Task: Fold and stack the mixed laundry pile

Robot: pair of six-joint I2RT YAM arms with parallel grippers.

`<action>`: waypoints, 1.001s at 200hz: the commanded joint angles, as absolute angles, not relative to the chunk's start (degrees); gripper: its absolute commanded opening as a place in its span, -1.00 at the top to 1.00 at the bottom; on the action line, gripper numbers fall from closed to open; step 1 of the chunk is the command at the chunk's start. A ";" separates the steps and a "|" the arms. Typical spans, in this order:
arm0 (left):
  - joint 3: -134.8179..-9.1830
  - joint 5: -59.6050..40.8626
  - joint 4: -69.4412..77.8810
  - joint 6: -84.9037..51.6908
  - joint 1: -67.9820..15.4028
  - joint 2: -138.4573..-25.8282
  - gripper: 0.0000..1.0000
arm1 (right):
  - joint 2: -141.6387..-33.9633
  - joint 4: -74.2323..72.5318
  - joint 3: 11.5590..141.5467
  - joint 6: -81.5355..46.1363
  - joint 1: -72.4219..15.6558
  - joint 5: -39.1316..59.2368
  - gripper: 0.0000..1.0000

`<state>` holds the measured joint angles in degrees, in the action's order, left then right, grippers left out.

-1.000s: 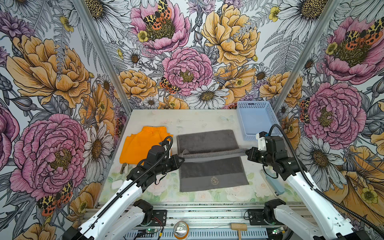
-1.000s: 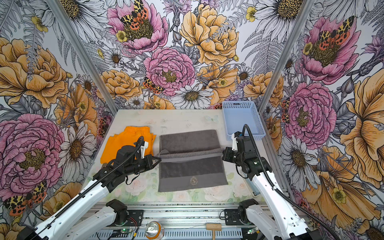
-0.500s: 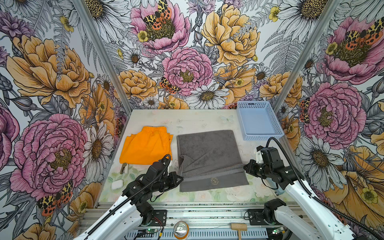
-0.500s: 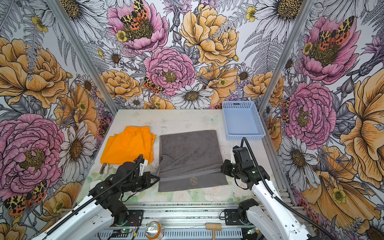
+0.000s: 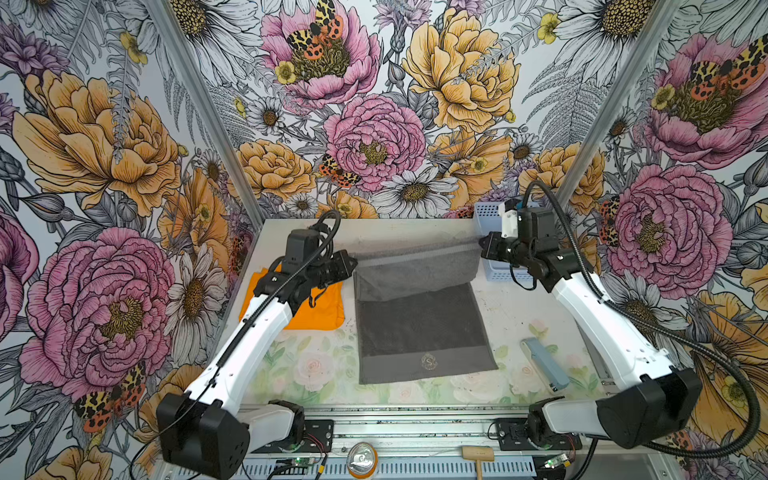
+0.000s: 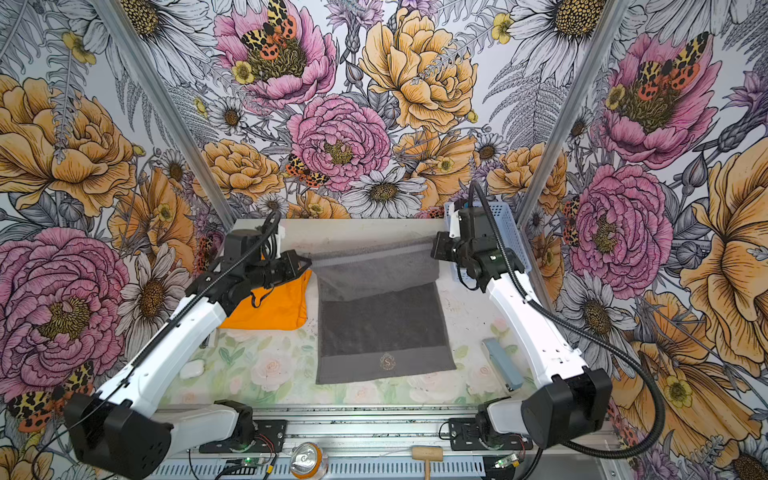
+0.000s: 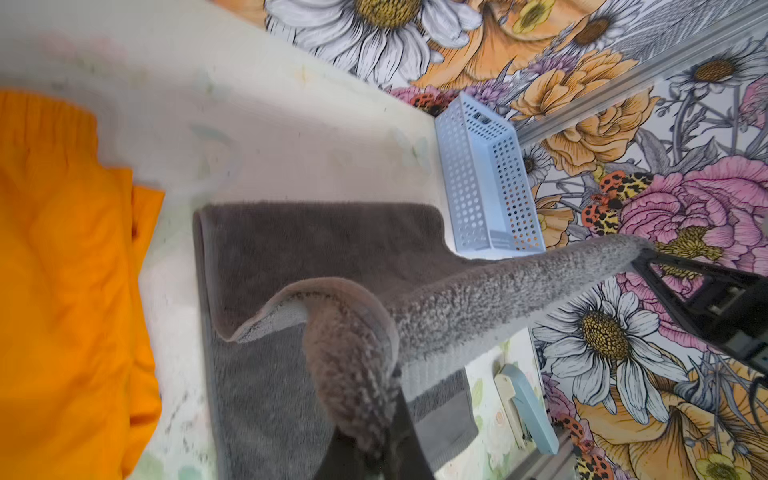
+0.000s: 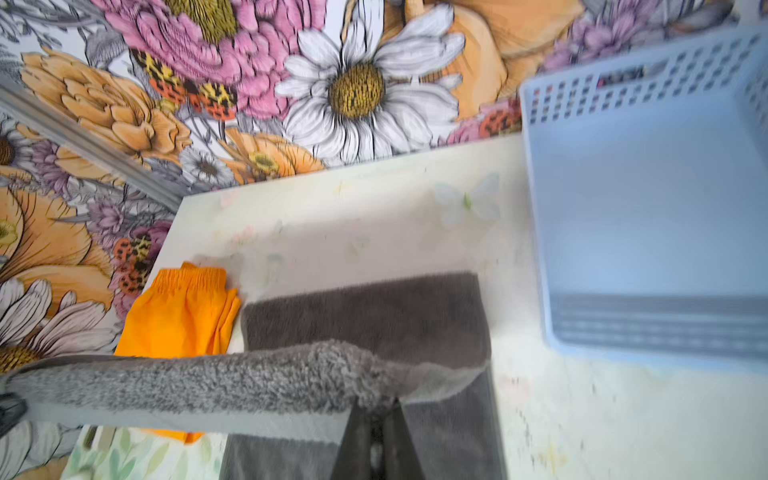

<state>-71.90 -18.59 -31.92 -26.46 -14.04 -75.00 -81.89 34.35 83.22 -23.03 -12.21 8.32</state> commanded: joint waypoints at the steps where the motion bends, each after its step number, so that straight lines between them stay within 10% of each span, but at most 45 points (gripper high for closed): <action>1: -82.71 -16.59 -29.70 -16.24 -12.44 -82.67 1.00 | -89.41 27.82 92.43 -17.92 -9.95 5.33 1.00; 78: -99.57 -18.05 -27.11 -14.08 -10.10 -95.46 1.00 | -103.14 25.92 112.81 -16.64 -8.36 10.49 1.00; 200: -54.77 -17.78 -21.28 -25.13 -14.80 -65.20 1.00 | -75.27 25.49 68.23 -22.07 -8.44 14.17 1.00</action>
<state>-60.84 -19.79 -23.55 -20.62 -13.91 -71.31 -81.97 26.92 72.34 -20.64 -9.08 16.10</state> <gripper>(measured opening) 0.068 0.056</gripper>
